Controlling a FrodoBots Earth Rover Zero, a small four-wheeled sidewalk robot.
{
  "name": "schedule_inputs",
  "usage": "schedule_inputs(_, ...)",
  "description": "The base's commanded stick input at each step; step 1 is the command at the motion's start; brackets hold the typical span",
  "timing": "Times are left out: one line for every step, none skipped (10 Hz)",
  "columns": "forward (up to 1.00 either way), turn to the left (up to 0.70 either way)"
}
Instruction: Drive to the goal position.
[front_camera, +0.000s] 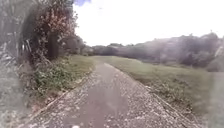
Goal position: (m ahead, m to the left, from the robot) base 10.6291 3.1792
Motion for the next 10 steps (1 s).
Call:
schedule_inputs(0.30,0.00)
schedule_inputs(0.30,0.00)
schedule_inputs(0.30,0.00)
schedule_inputs(0.30,0.00)
schedule_inputs(0.30,0.00)
schedule_inputs(0.30,0.00)
schedule_inputs(0.30,0.00)
schedule_inputs(0.30,0.00)
schedule_inputs(0.30,0.00)
schedule_inputs(0.30,0.00)
